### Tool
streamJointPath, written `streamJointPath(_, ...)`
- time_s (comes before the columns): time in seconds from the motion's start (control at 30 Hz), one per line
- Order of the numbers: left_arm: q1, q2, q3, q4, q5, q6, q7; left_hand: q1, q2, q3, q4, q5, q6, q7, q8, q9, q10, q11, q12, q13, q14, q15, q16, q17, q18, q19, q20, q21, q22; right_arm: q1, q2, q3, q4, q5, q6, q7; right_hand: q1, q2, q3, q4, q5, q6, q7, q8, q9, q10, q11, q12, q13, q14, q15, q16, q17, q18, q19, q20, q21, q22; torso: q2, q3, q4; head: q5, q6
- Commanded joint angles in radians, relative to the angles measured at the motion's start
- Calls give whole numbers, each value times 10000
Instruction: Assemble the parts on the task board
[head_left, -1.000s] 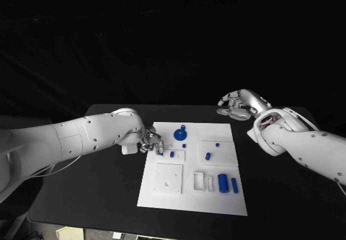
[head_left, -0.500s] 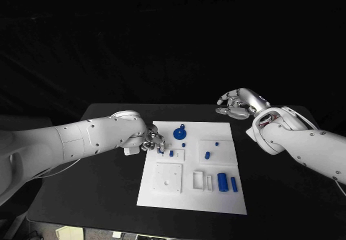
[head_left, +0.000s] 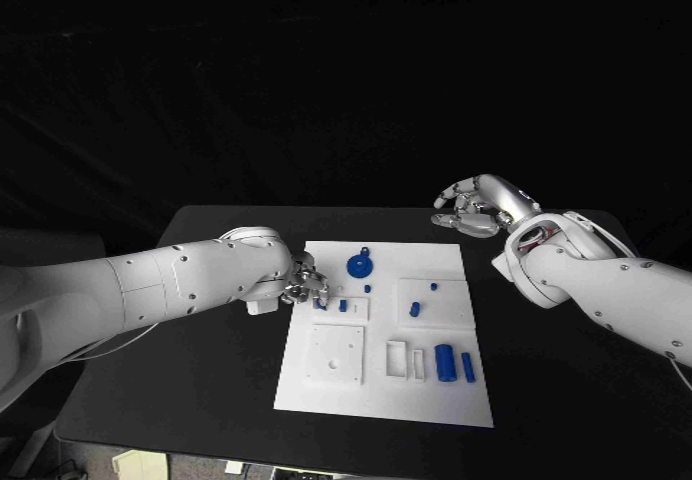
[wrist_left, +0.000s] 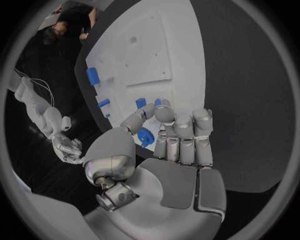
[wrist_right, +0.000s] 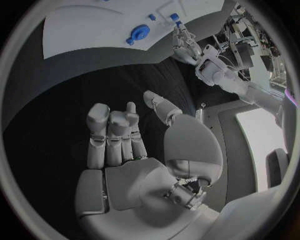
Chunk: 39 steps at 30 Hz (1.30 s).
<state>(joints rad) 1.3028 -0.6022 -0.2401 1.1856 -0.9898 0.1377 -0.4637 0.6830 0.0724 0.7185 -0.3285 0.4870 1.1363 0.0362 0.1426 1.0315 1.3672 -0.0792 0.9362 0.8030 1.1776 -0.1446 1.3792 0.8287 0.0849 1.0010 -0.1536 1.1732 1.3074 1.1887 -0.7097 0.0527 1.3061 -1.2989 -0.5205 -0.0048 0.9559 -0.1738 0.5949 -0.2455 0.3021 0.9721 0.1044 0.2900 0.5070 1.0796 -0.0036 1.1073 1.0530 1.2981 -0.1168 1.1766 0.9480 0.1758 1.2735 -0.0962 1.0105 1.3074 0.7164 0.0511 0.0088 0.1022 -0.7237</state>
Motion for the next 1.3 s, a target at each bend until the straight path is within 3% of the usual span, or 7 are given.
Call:
streamJointPath(0.03, -50, -14, 4, 91, -291, -331, 49, 0, 129, 881, 352, 35, 892, -478, 1698, 24, 384, -397, 62, 17, 603, -601, 68, 5, 162, 44, -1149, 62, 97, 3, -5, 5, 19, -9, 92, 82, 27, -45, 3, 68, 58, 3, 59, -41, 12, -77, 12, -40, -14, -27, 51, -43, -9, 860, -34, -25, -54, 41, 1, -3, 4, 5, -16)
streamJointPath(0.5, -243, -83, 4, 147, -477, -691, 190, -8, 131, 890, 353, 31, 897, -480, 1695, 32, 382, -400, 68, 23, 607, -601, 65, 2, 164, 49, -1151, 64, 96, 3, -20, 5, 0, 9, 264, 33, 7, -44, -15, 85, 67, 1, 61, -42, 16, -78, 13, -40, -16, -26, 52, -45, -7, 860, -33, -21, -55, 43, 1, -1, -3, -13, -9)
streamJointPath(0.8, -261, -82, 6, 187, -479, -889, 286, -10, 135, 896, 353, 17, 897, -482, 1692, 38, 379, -402, 71, 25, 611, -603, 62, -1, 167, 55, -1153, 66, 95, 3, -12, 5, -27, 8, 290, 17, 2, -38, -22, 91, 75, 2, 60, -41, 19, -78, 13, -40, -17, -25, 52, -47, -6, 860, -33, -20, -56, 45, 8, 1, -15, -11, -23)
streamJointPath(1.3, -272, -66, 7, 155, -472, -534, 250, -13, 131, 915, 352, 37, 908, -489, 1689, 51, 379, -410, 80, 31, 626, -608, 61, -6, 173, 70, -1158, 72, 94, 3, -21, 5, -24, 8, 316, 0, -6, -33, -34, 98, 85, 3, 60, -40, 23, -78, 13, -38, -17, -23, 52, -47, -4, 860, -31, -19, -57, 47, 3, 3, 2, -17, -27)
